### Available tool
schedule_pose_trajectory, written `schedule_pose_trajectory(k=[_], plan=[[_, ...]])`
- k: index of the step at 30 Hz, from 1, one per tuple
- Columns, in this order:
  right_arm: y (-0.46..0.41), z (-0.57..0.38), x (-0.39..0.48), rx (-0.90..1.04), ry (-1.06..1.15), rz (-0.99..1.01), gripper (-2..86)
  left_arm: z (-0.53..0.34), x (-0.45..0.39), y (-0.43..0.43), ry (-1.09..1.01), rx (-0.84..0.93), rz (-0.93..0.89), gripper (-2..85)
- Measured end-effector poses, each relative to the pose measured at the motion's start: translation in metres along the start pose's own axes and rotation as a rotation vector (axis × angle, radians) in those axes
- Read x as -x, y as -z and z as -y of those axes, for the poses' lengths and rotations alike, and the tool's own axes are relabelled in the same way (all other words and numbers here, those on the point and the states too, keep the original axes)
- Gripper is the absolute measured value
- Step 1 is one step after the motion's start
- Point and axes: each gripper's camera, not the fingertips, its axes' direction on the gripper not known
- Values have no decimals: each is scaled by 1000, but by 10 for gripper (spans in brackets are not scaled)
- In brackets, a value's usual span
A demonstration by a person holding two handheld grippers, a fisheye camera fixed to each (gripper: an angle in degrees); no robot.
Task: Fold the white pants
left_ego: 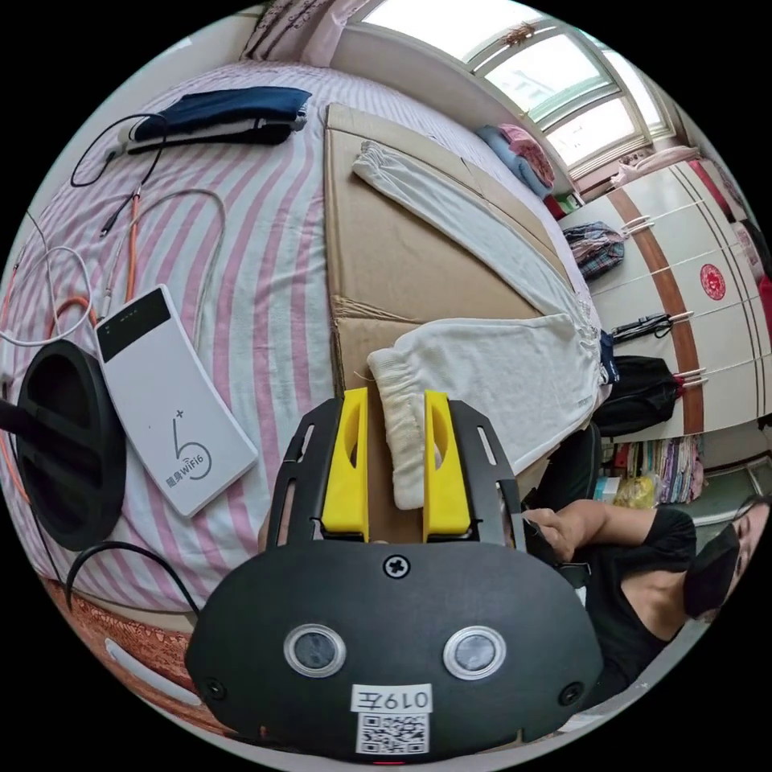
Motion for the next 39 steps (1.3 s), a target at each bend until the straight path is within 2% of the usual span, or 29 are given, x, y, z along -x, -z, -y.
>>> schedule_pose_trajectory(k=[10,14,30,34,39], plan=[[29,9,-4,42,-42,17,35,0,-24,11,32,32,-21,52],[50,5,-12,32,-68,29,10,-4,-55,25,2,15,50,26],[148,-18,-63,-23,-229,179,3,-21,-256,18,-228,178,805,7],[176,-24,-78,-21,-259,220,12,-31,-284,21,-230,186,838,8],[219,-31,-88,-29,-232,200,48,-51,-305,49,-184,129,751,10]])
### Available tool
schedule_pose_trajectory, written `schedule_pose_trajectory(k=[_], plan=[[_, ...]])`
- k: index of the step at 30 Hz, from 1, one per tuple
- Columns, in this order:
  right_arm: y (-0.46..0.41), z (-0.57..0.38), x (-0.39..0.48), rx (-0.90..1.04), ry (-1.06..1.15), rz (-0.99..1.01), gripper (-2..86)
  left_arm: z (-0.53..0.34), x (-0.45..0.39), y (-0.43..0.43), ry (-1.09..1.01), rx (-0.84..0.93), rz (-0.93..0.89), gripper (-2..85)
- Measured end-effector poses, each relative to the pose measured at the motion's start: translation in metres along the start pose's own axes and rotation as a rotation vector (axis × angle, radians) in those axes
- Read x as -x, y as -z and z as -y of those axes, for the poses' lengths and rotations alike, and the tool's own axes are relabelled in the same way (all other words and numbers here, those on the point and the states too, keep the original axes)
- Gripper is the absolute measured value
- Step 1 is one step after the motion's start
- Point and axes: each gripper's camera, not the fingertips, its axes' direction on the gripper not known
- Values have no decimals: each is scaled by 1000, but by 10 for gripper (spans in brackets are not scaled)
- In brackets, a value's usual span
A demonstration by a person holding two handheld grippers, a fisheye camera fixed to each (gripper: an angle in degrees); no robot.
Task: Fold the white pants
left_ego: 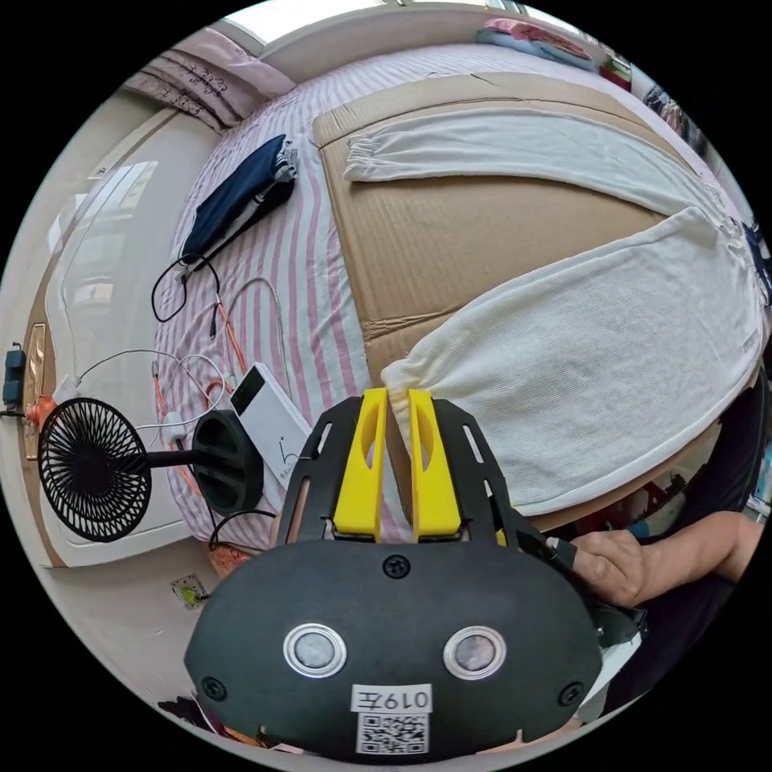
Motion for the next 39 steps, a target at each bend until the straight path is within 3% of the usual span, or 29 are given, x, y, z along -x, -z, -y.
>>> schedule_pose_trajectory(k=[7,12,15,19,23,28,33,39], plan=[[100,-35,-15,-65,11,21,90,-47,4,62,133,-125,-87,12],[192,-125,-67,-199,-100,-8,22,-116,-37,119,160,-453,-430,12],[231,-186,-109,-156,-139,-109,2,-145,-91,135,189,-557,-422,10],[281,-280,-178,-38,-225,-229,-6,-156,-172,150,181,-508,-336,9],[339,-363,-240,59,-367,-390,-9,-164,-249,176,115,-495,-362,10],[399,-426,-286,135,-491,-424,-9,-167,-308,201,79,-433,-292,9],[442,-447,-284,170,-244,-506,-5,-180,-382,268,-73,-642,-423,9],[478,-455,-299,216,-48,-407,64,-190,-532,322,-441,-714,-359,10]])
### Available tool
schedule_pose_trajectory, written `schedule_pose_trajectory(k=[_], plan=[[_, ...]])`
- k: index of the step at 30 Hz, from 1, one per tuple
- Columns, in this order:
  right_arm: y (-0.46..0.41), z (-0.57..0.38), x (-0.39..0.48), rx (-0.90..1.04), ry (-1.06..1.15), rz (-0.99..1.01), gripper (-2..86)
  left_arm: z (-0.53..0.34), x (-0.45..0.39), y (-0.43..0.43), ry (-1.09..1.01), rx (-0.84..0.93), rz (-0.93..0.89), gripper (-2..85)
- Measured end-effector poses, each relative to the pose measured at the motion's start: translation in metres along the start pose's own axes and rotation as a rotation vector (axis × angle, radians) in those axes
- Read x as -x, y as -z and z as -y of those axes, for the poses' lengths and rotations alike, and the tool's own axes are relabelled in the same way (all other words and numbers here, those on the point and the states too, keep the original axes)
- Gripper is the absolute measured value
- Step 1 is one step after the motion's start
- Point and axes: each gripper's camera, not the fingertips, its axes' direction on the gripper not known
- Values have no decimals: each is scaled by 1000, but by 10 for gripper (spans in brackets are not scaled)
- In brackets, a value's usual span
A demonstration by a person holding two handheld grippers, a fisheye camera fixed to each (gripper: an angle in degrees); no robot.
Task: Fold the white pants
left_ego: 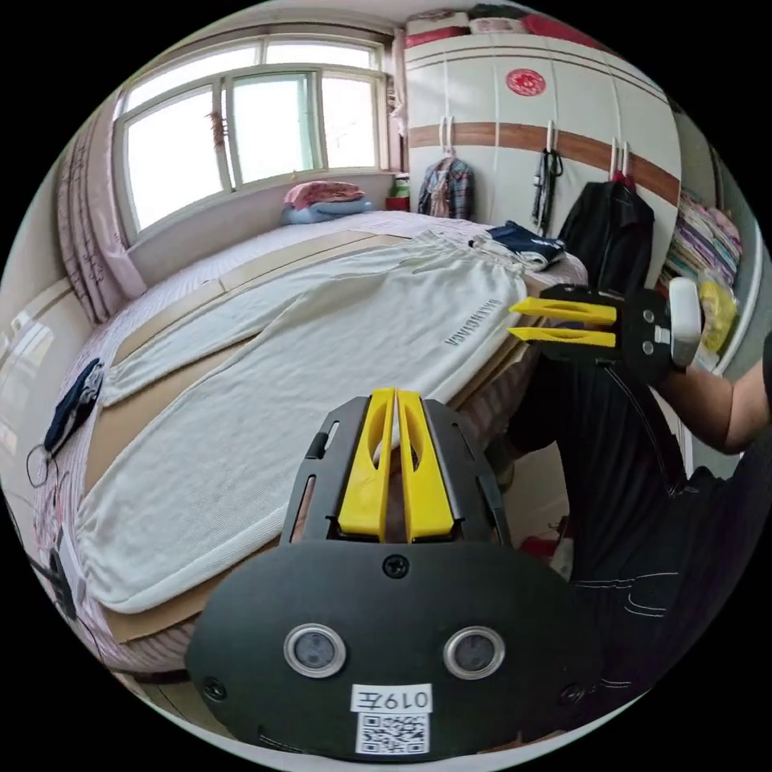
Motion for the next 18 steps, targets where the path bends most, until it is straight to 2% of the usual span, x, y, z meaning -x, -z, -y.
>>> schedule_pose_trajectory(k=[2,5,9,18], plan=[[11,-8,-17,-7,41,52,66,19,-39,-5,-125,30,45,11],[21,-17,-34,0,94,63,67,45,-85,1,-203,-26,148,10],[30,-23,-50,7,168,78,67,82,-133,4,-289,-38,115,10],[61,-35,-83,-2,288,87,59,138,-219,-6,-428,26,165,23]])
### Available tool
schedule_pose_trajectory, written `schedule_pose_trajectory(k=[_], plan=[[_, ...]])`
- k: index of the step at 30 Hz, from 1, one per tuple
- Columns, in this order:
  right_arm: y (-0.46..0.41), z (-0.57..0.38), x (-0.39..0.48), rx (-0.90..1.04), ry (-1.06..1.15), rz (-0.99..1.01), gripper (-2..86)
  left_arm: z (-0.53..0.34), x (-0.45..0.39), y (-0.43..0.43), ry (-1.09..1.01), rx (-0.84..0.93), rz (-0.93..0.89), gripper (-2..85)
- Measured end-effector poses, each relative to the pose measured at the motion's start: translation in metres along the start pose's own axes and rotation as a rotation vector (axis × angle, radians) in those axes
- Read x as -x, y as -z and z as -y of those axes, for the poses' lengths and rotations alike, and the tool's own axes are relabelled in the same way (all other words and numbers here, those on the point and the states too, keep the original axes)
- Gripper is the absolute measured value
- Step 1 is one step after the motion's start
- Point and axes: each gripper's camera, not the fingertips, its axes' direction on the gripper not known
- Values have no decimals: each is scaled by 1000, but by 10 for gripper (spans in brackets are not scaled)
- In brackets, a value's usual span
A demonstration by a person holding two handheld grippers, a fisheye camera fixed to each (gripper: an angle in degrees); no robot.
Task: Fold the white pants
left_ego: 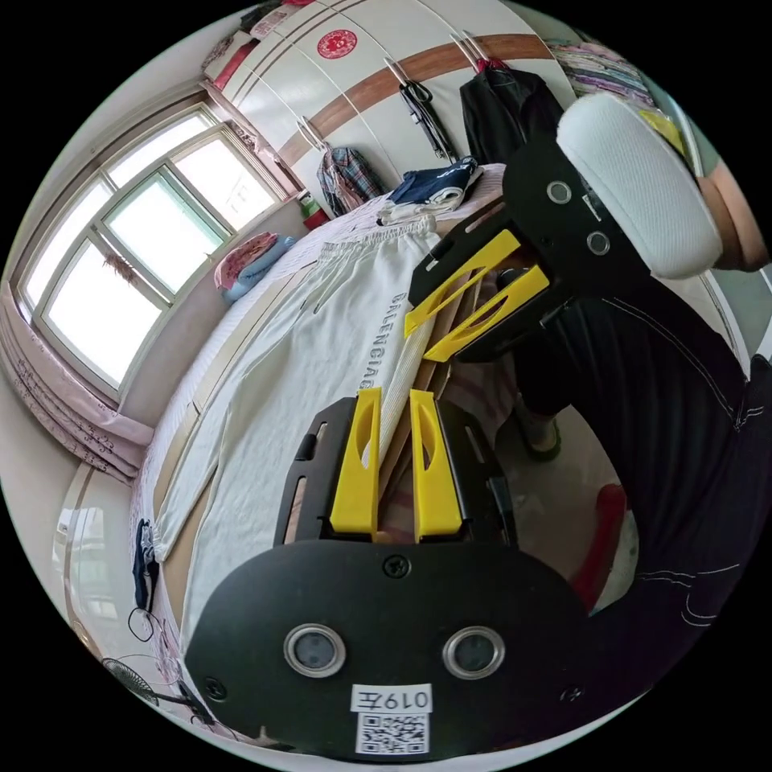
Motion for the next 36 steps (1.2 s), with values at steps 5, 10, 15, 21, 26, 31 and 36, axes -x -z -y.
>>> schedule_pose_trajectory(k=[5,10,15,21,26,31,36], plan=[[22,-13,-18,-12,-36,5,6,30,-14,4,0,8,-1,16],[44,-21,-29,-21,-60,33,-7,53,-20,7,26,18,2,10],[61,-26,-27,-25,-46,11,1,73,-28,12,28,11,-12,6],[73,-60,-39,55,-51,-149,57,85,-25,18,78,-24,-51,6],[68,-97,-57,181,-35,-219,63,92,-23,18,104,-47,-60,6],[61,-100,-58,239,36,-214,71,95,-16,17,143,-73,-93,7],[73,-96,-60,250,67,-178,65,95,-12,13,159,-87,-104,7]])
